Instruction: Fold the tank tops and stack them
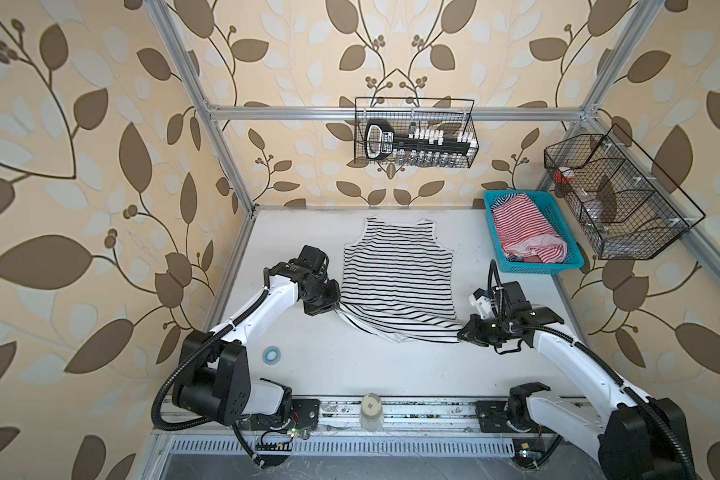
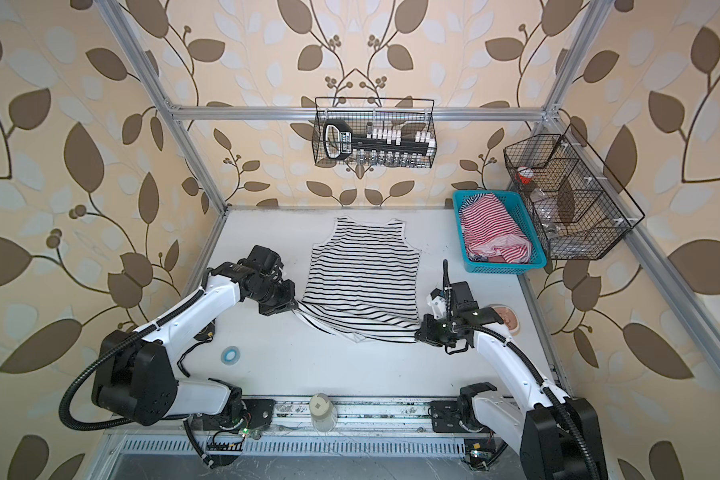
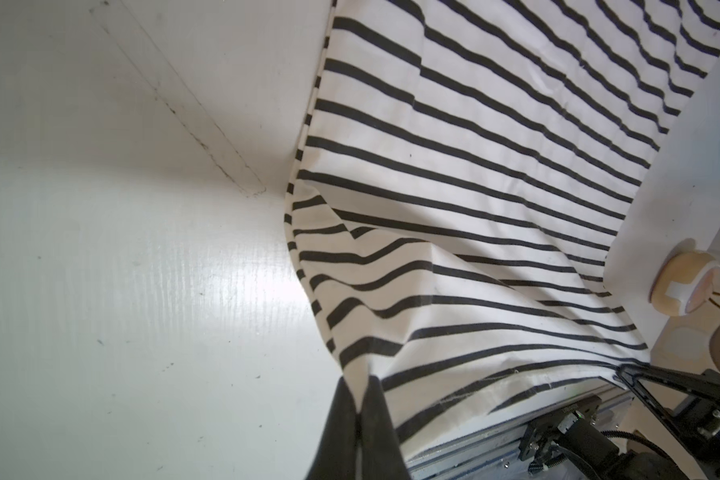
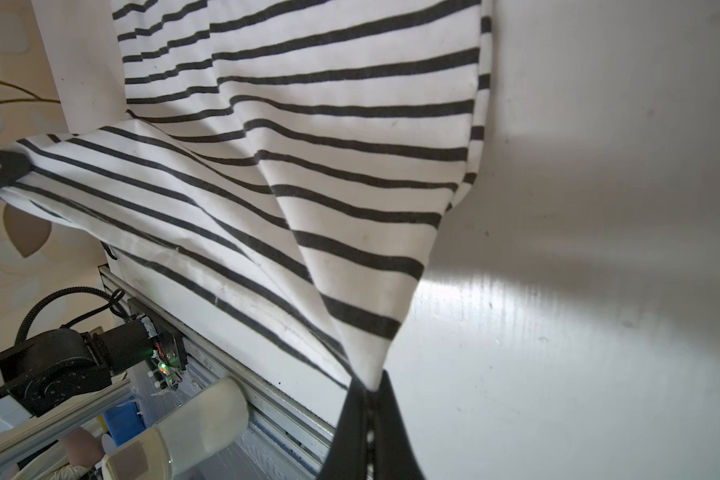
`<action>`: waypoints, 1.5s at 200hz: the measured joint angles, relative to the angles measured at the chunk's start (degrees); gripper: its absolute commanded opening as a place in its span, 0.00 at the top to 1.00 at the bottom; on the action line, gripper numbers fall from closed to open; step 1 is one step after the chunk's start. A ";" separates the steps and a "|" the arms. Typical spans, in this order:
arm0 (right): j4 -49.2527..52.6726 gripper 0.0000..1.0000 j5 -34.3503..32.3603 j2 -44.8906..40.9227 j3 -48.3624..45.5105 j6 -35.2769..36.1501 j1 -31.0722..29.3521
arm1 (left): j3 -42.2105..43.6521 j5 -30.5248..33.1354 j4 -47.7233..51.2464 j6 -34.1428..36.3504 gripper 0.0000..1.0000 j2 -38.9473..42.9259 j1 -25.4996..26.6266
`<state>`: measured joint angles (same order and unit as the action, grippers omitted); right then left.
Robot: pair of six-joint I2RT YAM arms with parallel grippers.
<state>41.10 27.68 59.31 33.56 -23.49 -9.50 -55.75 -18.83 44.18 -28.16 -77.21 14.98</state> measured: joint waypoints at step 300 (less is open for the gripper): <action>1.18 0.97 -17.16 9.29 9.14 -11.02 -14.29 | -37.33 -0.83 0.94 3.02 0.76 -33.35 1.57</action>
<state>42.28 10.52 68.60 42.70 -34.50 -23.79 -93.08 -19.66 45.12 -25.15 -110.56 16.56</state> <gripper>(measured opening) 0.056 0.240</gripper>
